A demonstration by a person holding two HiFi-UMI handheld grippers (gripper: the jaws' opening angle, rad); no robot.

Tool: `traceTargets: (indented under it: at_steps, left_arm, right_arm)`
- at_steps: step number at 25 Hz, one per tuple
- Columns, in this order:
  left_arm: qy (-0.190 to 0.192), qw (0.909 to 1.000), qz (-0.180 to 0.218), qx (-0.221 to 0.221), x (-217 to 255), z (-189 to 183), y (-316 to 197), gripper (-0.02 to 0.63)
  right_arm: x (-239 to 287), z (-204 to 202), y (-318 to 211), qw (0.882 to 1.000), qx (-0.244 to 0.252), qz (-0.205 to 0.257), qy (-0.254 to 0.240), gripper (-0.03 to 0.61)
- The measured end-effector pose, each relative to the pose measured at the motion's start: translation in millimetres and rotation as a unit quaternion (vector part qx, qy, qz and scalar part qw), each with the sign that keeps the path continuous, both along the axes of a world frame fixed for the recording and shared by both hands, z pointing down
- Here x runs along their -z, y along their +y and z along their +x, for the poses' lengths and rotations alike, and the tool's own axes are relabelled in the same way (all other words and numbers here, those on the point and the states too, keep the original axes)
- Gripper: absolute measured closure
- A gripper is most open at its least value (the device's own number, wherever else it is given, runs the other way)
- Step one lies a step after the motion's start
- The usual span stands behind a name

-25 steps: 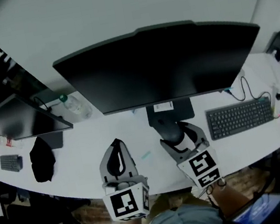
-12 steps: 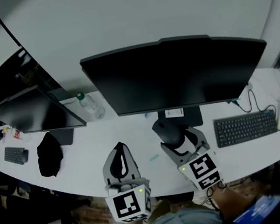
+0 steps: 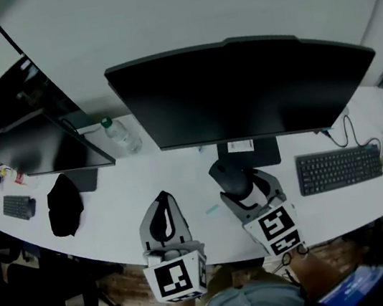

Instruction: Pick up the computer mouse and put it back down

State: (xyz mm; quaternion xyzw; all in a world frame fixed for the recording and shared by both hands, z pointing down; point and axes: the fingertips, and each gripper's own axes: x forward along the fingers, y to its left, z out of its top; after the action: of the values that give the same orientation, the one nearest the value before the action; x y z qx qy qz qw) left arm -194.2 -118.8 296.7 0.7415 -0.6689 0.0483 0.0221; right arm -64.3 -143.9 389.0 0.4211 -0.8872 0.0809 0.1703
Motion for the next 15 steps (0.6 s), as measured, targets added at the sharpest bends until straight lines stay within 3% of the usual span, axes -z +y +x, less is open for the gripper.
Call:
traceTargets:
  at_steps: [15]
  left_arm:
    - [-0.006, 0.9992, -0.039, 0.009, -29.4, -13.6, -8.5, 0.609]
  right_arm:
    - [-57.7, -11.4, -2.0, 0.998, 0.003, -0.059, 0.008, 0.276]
